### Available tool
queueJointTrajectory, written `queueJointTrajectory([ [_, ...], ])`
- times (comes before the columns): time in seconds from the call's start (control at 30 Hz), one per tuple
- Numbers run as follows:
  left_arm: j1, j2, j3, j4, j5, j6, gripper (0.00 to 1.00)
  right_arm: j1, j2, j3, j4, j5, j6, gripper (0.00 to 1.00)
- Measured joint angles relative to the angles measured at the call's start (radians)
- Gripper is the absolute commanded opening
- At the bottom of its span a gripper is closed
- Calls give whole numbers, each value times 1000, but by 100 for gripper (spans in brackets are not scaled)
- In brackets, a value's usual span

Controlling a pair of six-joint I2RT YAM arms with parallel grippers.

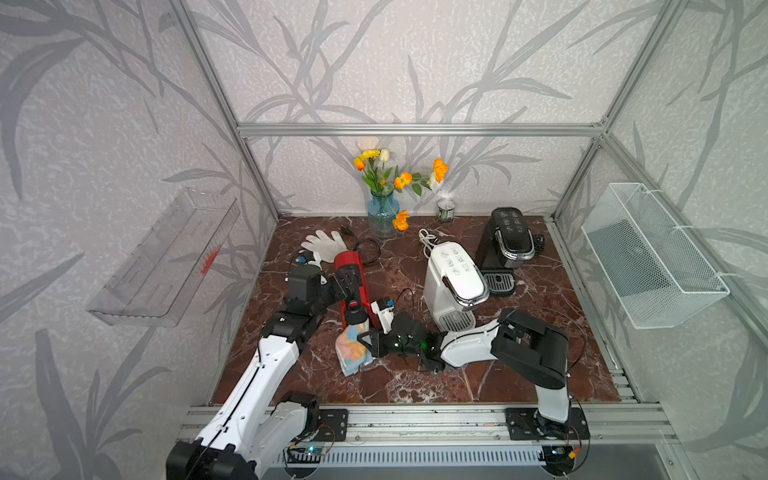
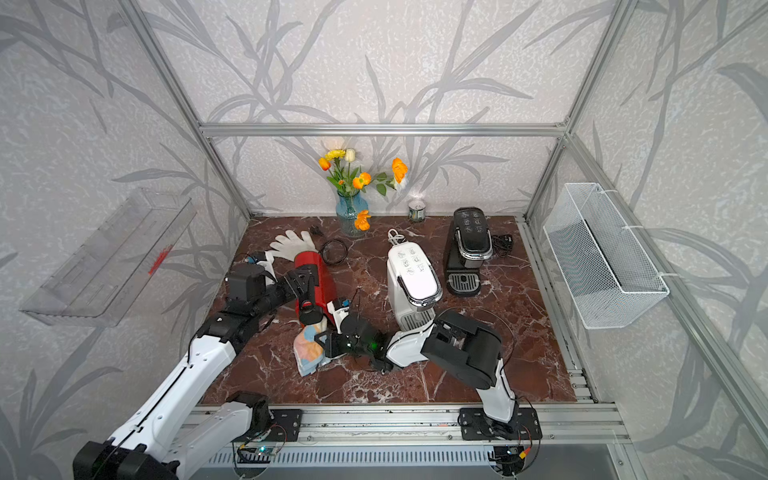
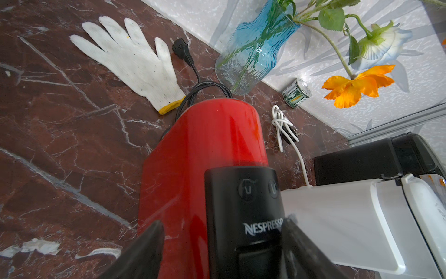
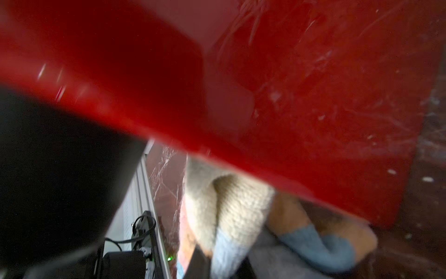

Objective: Wipe the surface of a coffee machine
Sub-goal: Wipe the dirt from the surface of the coffee machine.

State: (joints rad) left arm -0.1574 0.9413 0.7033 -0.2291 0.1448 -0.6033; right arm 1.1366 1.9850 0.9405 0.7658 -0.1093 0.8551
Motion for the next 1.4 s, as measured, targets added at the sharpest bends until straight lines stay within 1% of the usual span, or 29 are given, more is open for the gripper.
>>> queueJointTrajectory([
  [0.2, 1, 9, -19, 44, 22, -3, 75, -8, 10, 1, 86, 101, -57, 0],
  [0.53, 1, 25, -24, 68, 41, -3, 74, -31, 40, -8, 209, 106, -161, 0],
  [0.63, 2, 29, -27, 79, 41, -3, 74, -31, 50, -8, 225, 110, -175, 0],
  [0.73, 3, 40, -27, 95, 41, -3, 73, -27, 91, 13, 256, 113, -177, 0],
  [0.83, 3, 49, -27, 109, 42, -2, 73, -15, 132, 57, 241, 134, -174, 0],
  [1.03, 10, 56, -27, 124, 33, -2, 73, -16, 146, 126, 146, 202, -160, 0],
  [1.23, 10, 57, -27, 125, 32, -2, 73, -18, 152, 124, 103, 214, -137, 0],
  [1.4, 10, 61, -27, 129, 32, 0, 73, -28, 152, 85, 89, 212, -127, 0],
])
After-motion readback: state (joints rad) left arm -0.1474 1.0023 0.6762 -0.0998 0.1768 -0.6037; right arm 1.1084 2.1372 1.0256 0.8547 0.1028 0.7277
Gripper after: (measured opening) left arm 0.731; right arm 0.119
